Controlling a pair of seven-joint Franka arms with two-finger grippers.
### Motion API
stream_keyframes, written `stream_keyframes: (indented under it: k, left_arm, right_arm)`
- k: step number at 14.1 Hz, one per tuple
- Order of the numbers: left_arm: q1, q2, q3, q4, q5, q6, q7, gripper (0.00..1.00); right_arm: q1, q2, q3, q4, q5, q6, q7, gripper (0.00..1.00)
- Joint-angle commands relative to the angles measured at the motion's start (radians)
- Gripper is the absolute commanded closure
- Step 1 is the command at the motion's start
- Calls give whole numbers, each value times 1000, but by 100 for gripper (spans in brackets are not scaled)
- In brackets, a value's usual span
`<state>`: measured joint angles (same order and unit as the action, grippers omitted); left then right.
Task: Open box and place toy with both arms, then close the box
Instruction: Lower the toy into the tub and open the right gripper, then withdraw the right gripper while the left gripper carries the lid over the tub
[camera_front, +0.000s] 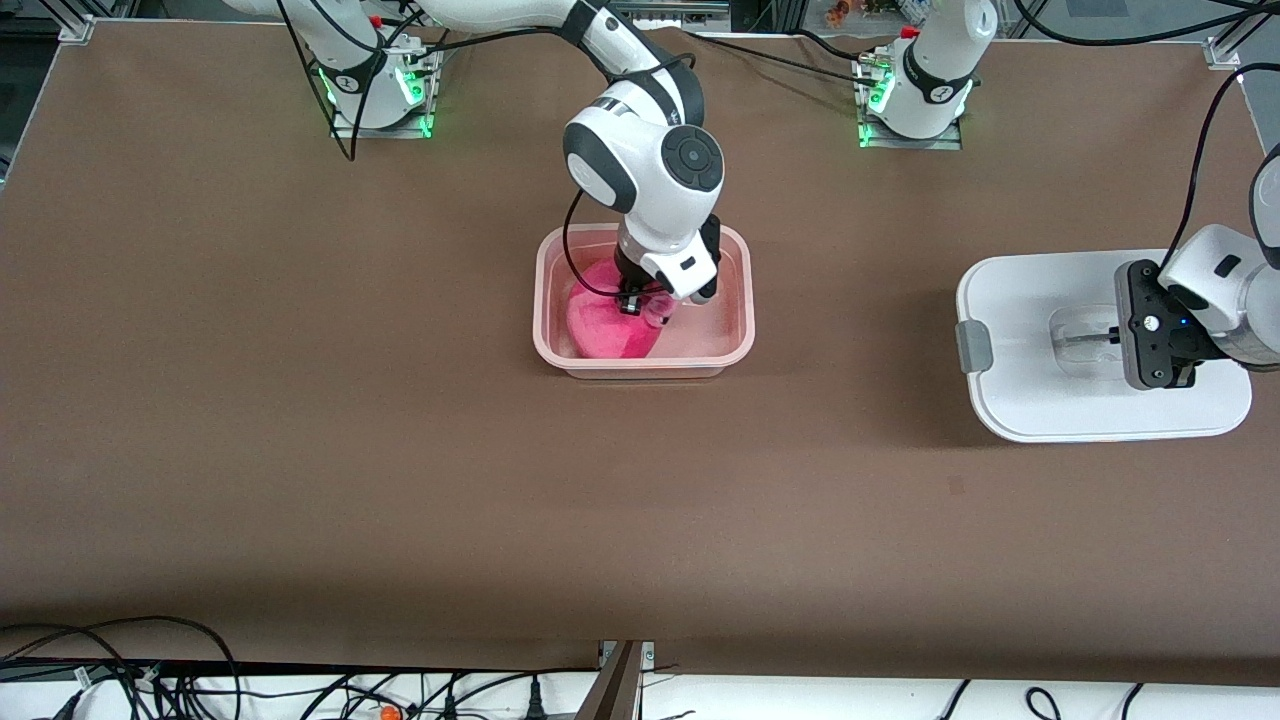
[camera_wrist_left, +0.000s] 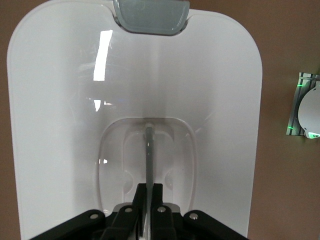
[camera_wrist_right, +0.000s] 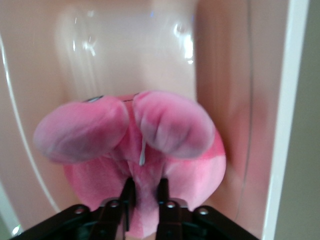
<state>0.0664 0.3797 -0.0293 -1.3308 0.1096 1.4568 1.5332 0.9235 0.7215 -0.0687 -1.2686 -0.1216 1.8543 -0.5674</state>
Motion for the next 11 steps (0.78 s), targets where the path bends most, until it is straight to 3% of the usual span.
stream_keyframes:
  k: [1,6,11]
  left_arm:
    - [0,-4,-5,4,21,-12,19,100]
    - [6,1,-6,4,16,-12,27,100]
    - [-36,-1,-23,22,12,-12,18,100]
  right_arm:
    - [20,15,-8,29,-13,46,95,0]
    - [17,-2,-14,31,3,74,173,0]
    - [-133,-167,-65,26,85,53,169,0]
